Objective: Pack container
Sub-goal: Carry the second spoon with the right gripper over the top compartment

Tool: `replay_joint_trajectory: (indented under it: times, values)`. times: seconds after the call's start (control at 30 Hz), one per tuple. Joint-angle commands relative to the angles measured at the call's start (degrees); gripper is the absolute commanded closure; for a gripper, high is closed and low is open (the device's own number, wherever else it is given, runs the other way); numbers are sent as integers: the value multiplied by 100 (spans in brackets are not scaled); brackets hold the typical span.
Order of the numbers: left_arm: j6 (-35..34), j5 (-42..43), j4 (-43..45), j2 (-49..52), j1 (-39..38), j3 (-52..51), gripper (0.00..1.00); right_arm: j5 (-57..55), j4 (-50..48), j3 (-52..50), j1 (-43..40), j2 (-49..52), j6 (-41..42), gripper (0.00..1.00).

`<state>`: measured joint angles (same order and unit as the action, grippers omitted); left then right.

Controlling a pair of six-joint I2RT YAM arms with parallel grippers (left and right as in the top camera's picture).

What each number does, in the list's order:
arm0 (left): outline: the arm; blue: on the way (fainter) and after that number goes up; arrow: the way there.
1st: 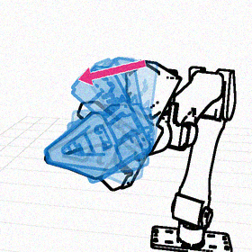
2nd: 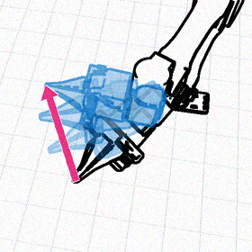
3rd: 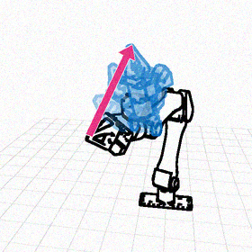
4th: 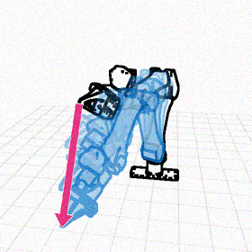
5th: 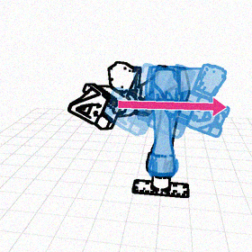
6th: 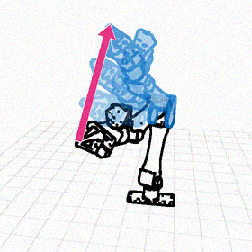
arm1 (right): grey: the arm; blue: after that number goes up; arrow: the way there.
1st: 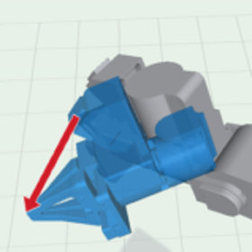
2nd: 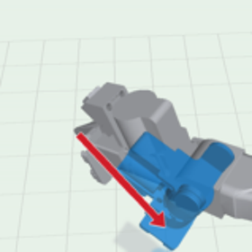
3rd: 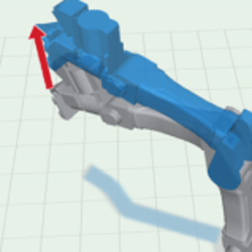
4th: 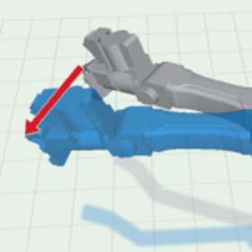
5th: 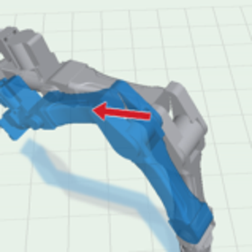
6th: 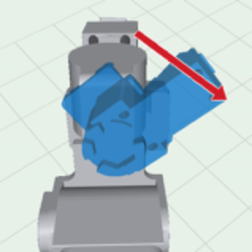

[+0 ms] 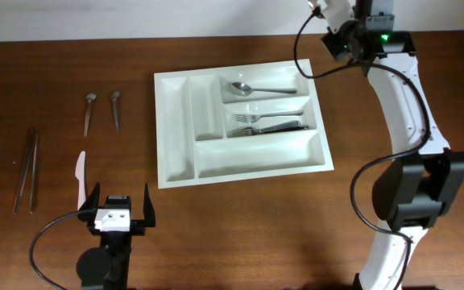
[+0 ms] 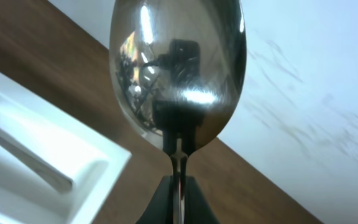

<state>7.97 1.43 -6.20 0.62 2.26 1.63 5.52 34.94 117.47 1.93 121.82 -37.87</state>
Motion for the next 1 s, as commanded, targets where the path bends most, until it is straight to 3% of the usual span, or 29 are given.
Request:
replay_joint_trajectory:
  times: [0.0, 0.3, 0.97]
  values:
    - [92, -22, 2, -33, -24, -31, 1, 363, -96, 264, 144, 354, 92, 96]
    - [92, -22, 2, -33, -24, -31, 1, 636, -699, 267, 649, 774, 284, 96]
    - [92, -22, 2, -33, -24, -31, 1, 822, -103, 177, 925, 1220, 212, 96]
